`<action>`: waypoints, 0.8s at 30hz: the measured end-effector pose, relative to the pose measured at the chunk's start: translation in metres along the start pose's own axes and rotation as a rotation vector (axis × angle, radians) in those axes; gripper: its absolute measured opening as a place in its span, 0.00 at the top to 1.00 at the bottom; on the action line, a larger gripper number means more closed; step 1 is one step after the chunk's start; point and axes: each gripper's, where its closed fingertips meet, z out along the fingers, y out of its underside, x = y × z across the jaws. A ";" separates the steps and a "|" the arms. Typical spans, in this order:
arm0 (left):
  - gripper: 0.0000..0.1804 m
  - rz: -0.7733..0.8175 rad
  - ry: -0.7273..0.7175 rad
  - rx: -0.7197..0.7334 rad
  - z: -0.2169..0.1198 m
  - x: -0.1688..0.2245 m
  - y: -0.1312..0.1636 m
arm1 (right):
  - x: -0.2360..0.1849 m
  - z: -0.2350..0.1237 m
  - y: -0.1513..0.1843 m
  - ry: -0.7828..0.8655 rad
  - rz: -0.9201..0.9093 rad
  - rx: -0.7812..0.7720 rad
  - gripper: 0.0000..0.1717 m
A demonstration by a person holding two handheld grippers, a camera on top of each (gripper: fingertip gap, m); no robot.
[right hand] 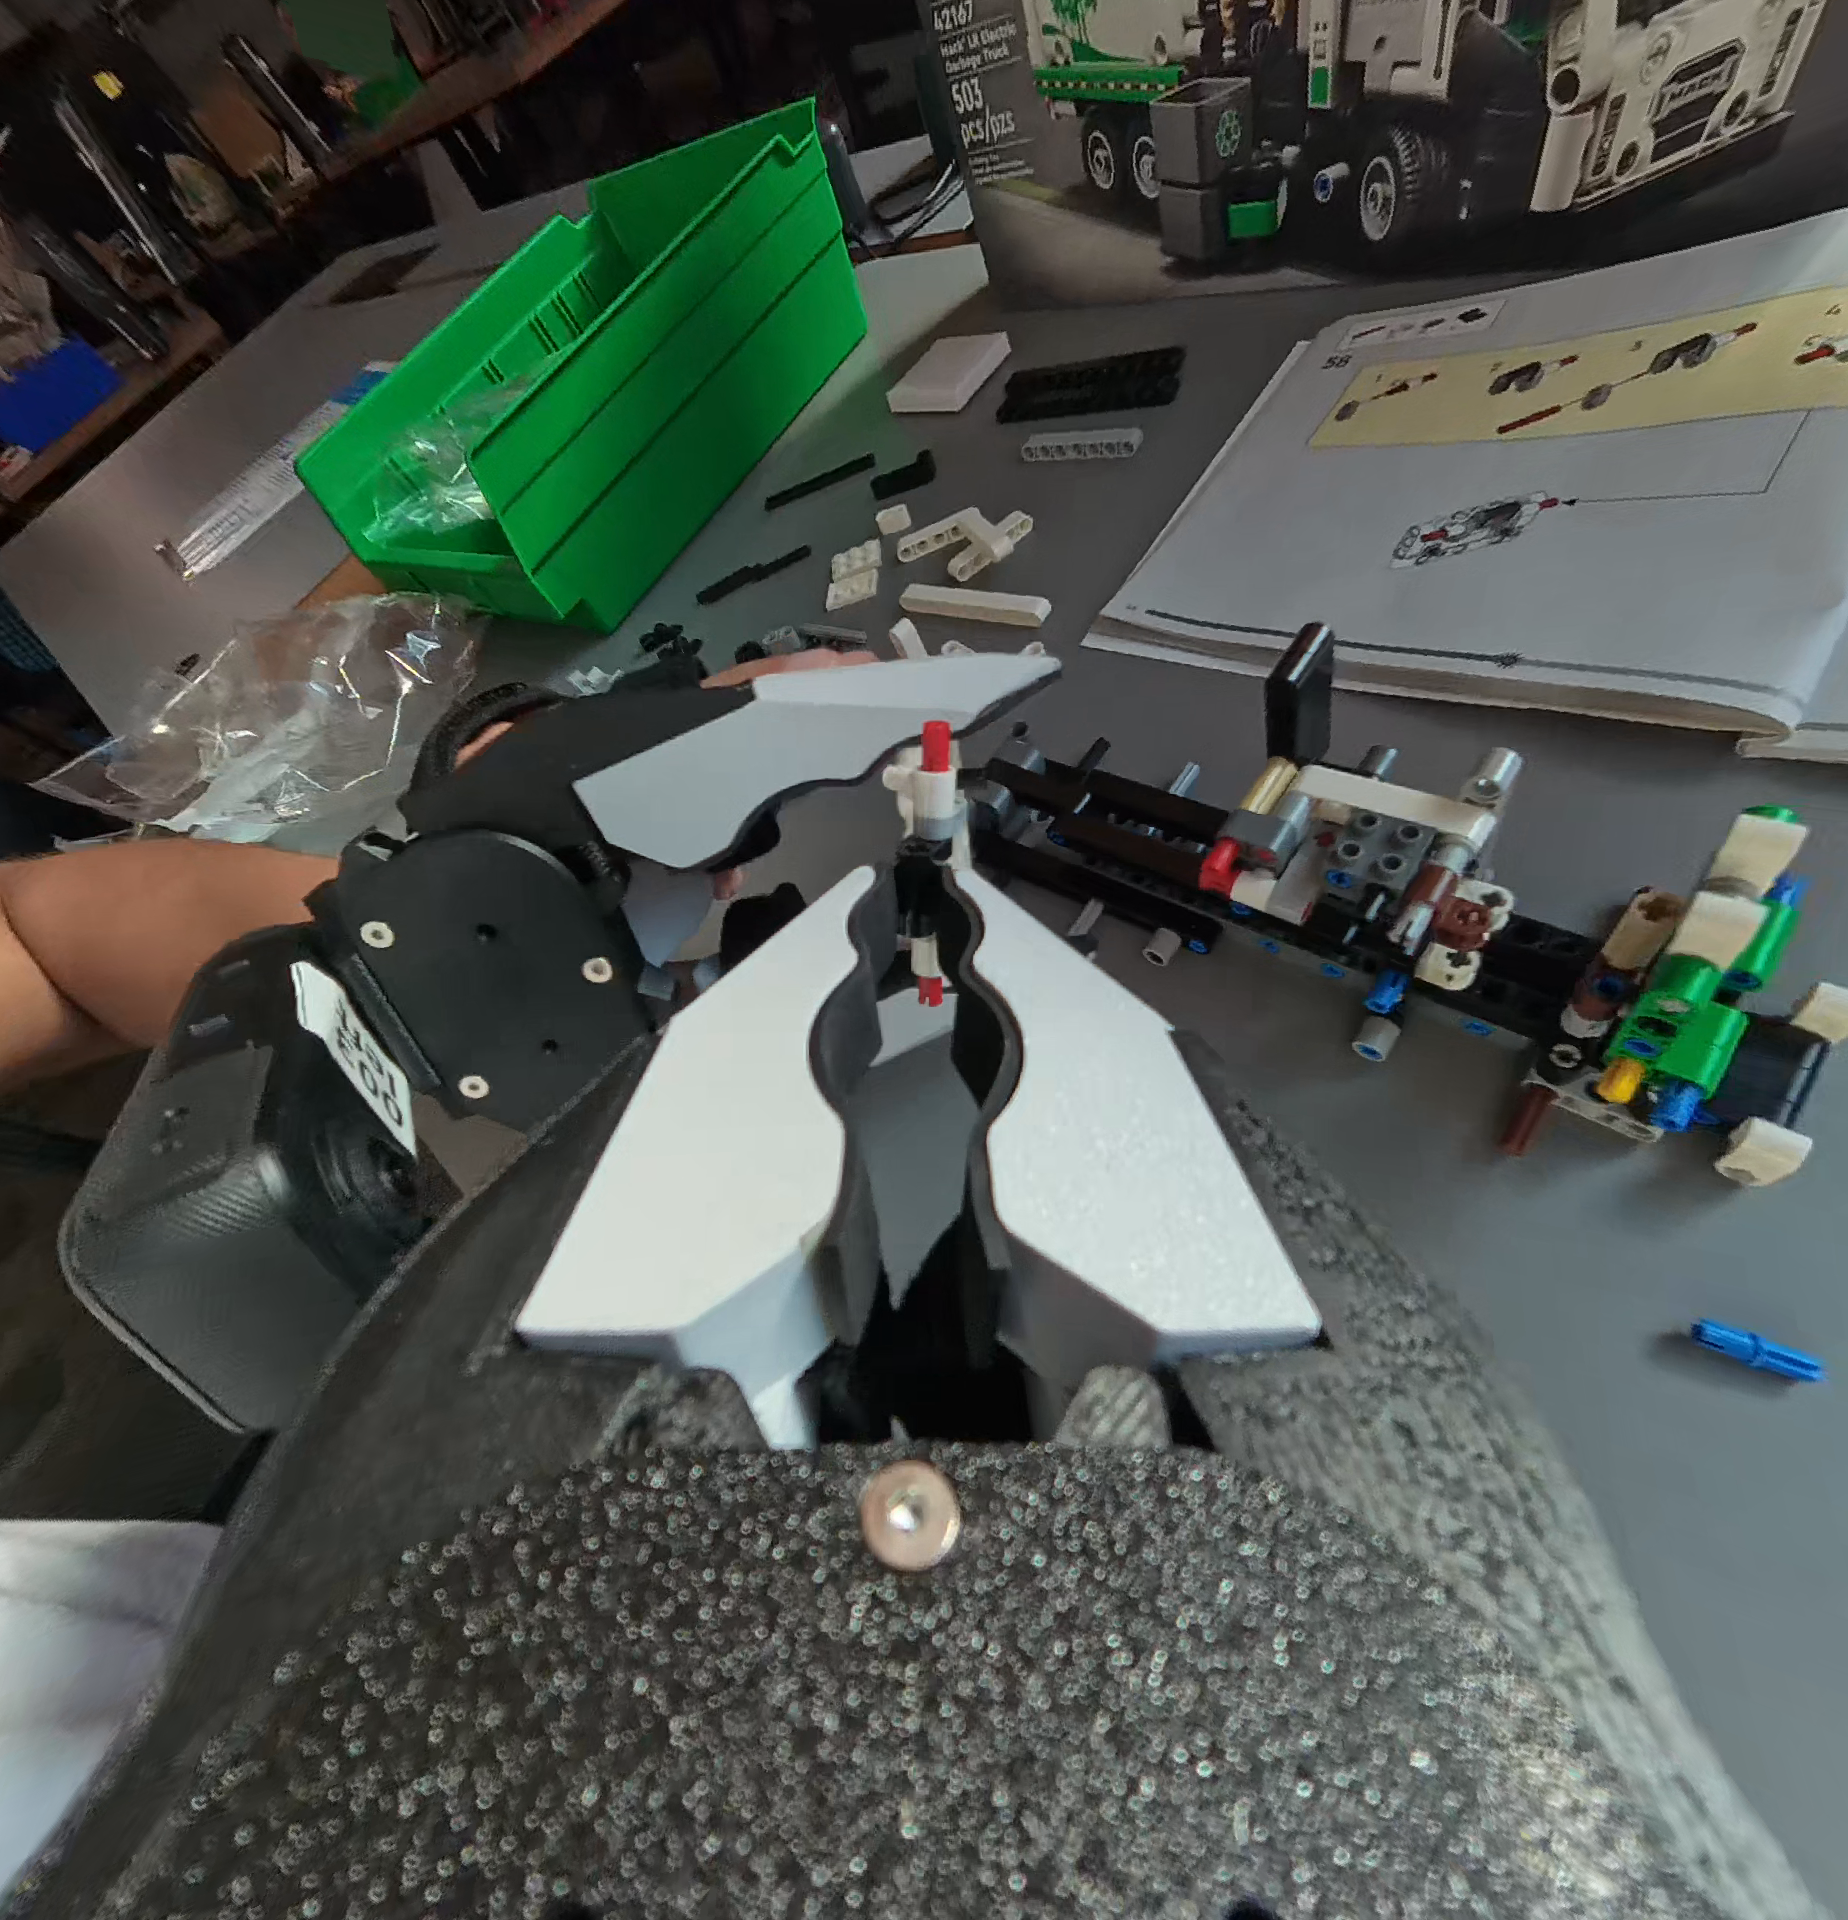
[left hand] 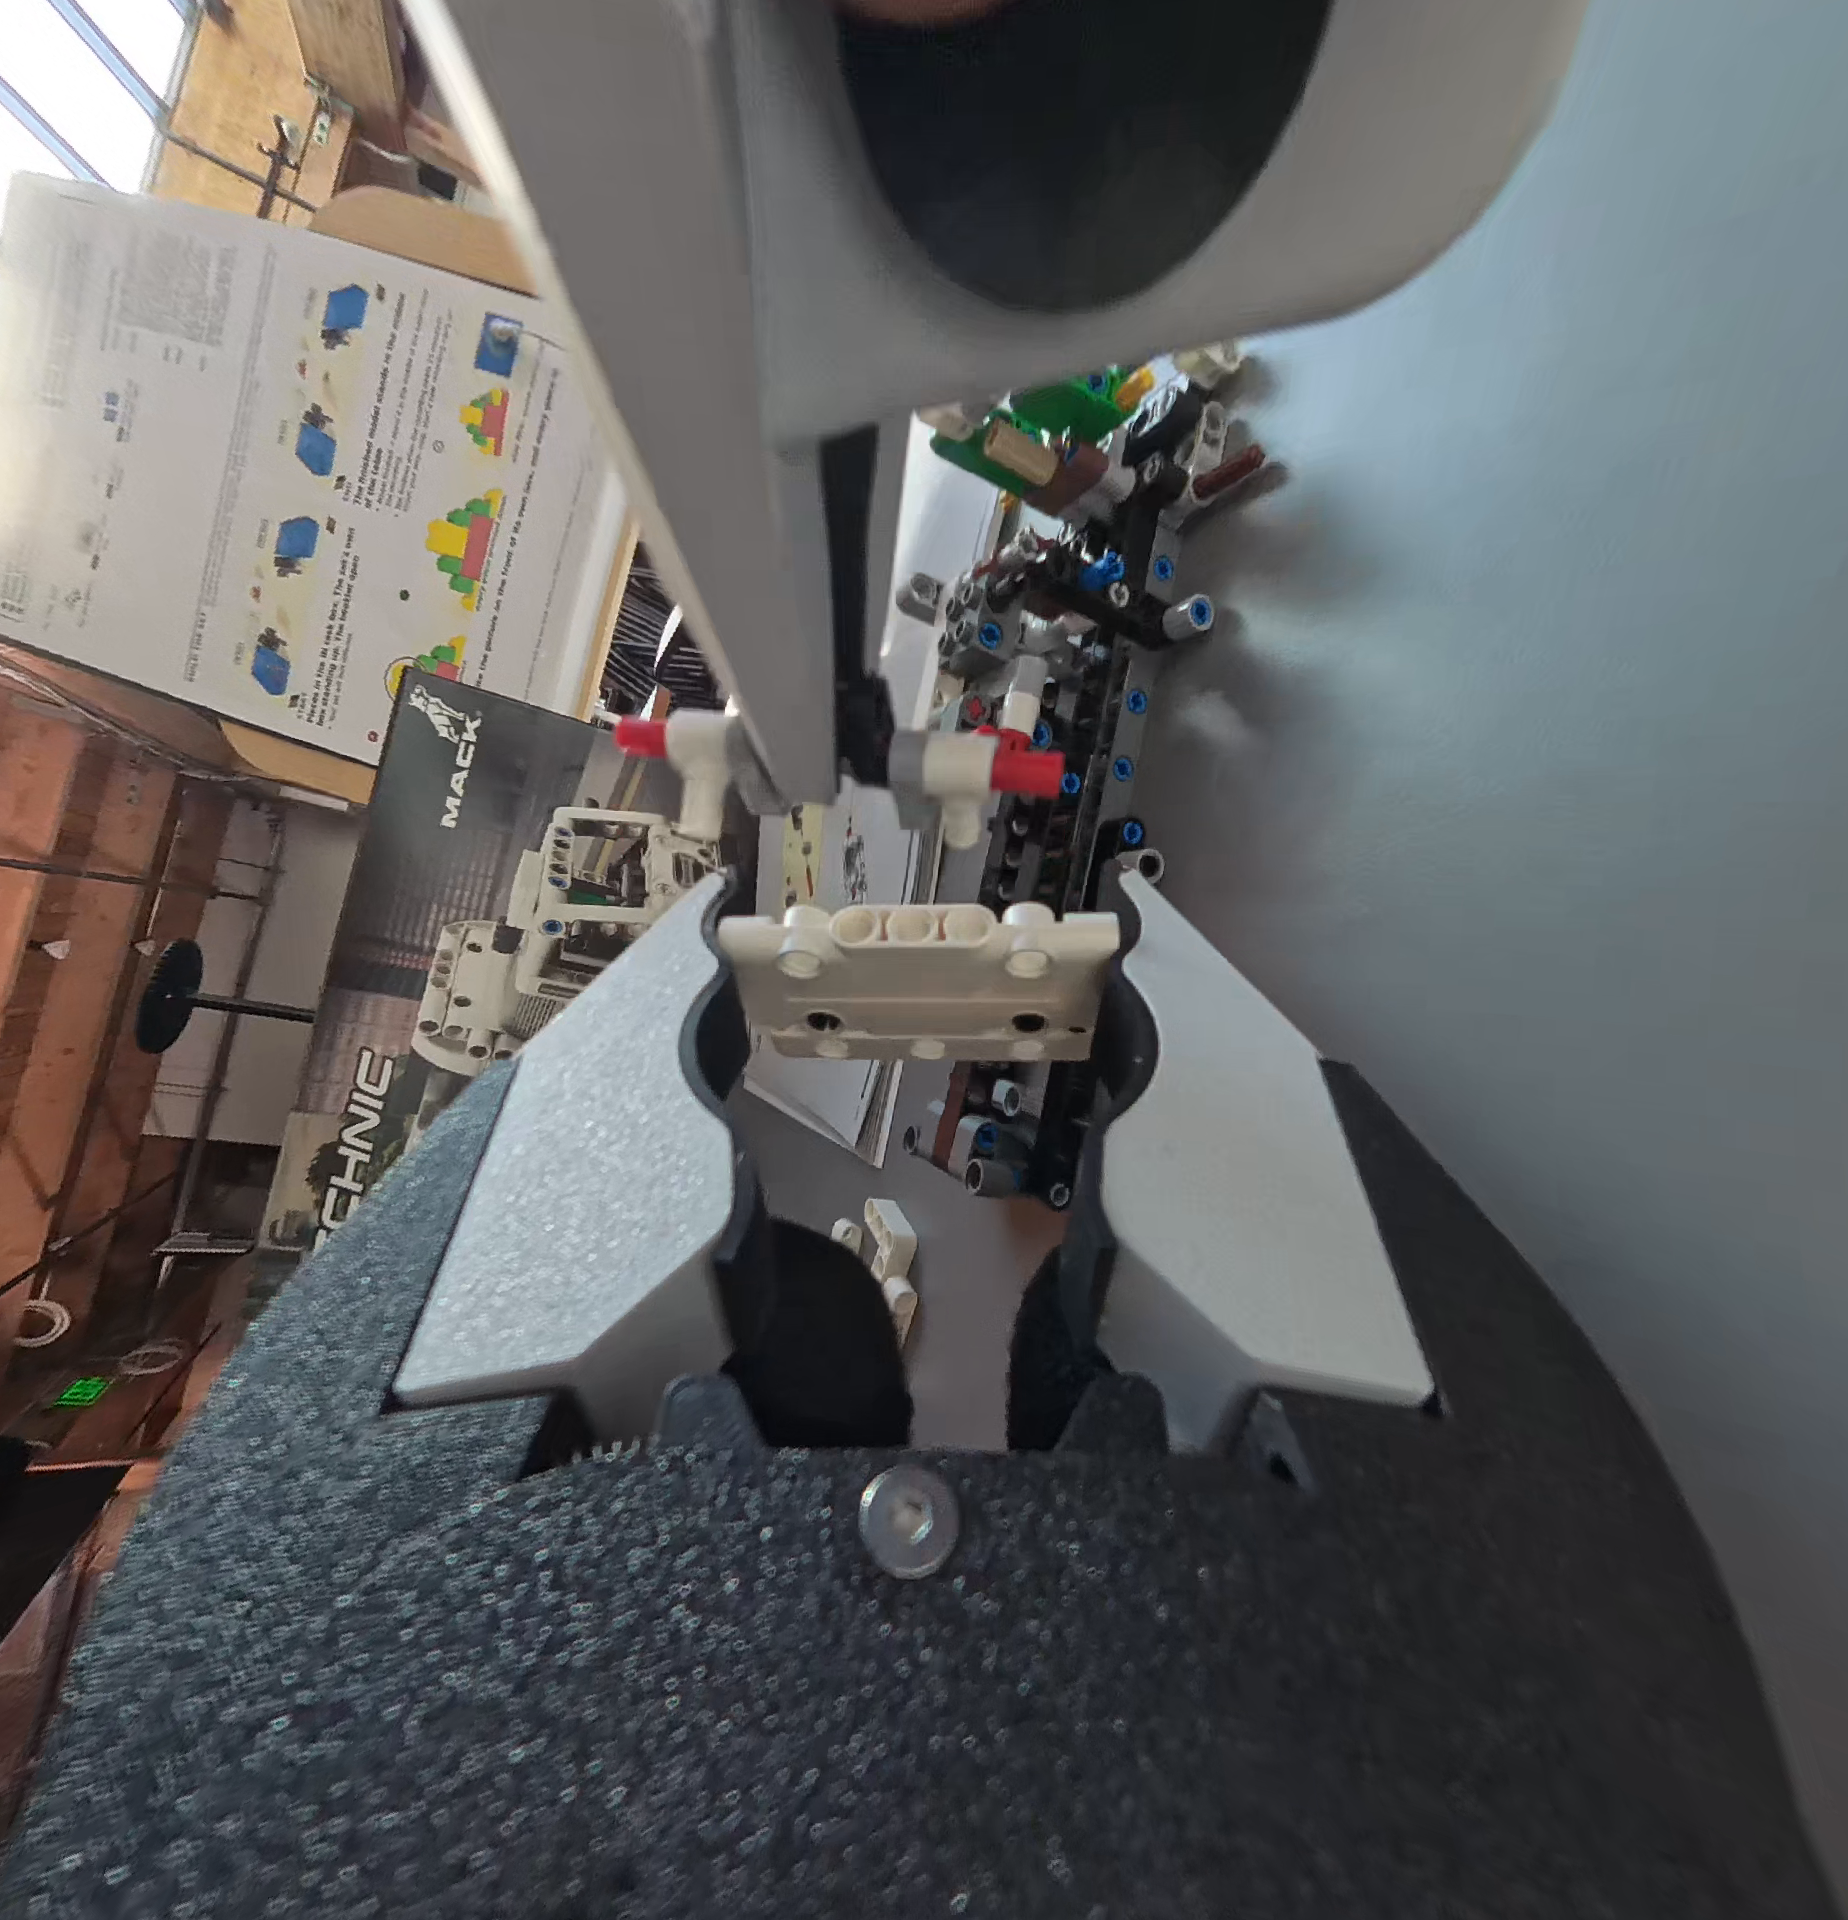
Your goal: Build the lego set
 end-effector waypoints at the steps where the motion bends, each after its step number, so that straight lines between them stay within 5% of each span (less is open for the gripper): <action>1: 0.64 -0.014 0.013 0.029 -0.002 0.000 -0.004 | 0.002 -0.004 0.000 -0.023 -0.003 -0.016 0.97; 8: 0.64 -0.254 0.236 0.368 -0.026 0.002 -0.040 | -0.029 -0.031 -0.003 -0.634 0.200 0.008 0.97; 11: 0.64 -0.266 0.365 0.494 -0.038 0.016 -0.051 | -0.035 -0.033 -0.003 -0.777 0.288 -0.005 0.97; 24: 0.64 -0.303 0.428 0.544 -0.043 0.021 -0.055 | -0.028 -0.025 0.014 -0.847 0.345 -0.091 0.97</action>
